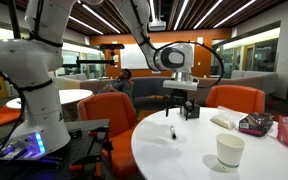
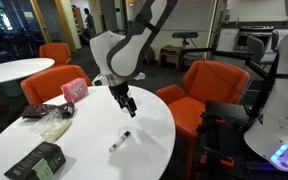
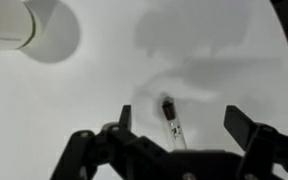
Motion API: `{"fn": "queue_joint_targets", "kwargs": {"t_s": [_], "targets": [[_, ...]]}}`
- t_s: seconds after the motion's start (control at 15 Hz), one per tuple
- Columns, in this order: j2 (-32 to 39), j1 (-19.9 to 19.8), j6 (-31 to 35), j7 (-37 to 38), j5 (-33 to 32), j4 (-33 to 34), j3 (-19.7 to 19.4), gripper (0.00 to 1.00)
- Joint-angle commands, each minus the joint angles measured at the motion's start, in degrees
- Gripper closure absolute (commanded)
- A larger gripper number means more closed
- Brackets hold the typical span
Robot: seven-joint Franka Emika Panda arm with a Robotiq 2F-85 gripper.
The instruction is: Remove the marker from the white cup and put it on the table
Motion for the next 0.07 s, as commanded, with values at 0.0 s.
{"fn": "queue_joint_targets", "kwargs": {"t_s": [0.0], "targets": [[-5.4, 0.1, 0.8, 2.9, -1.7, -4.7, 0.1, 0.00]]}}
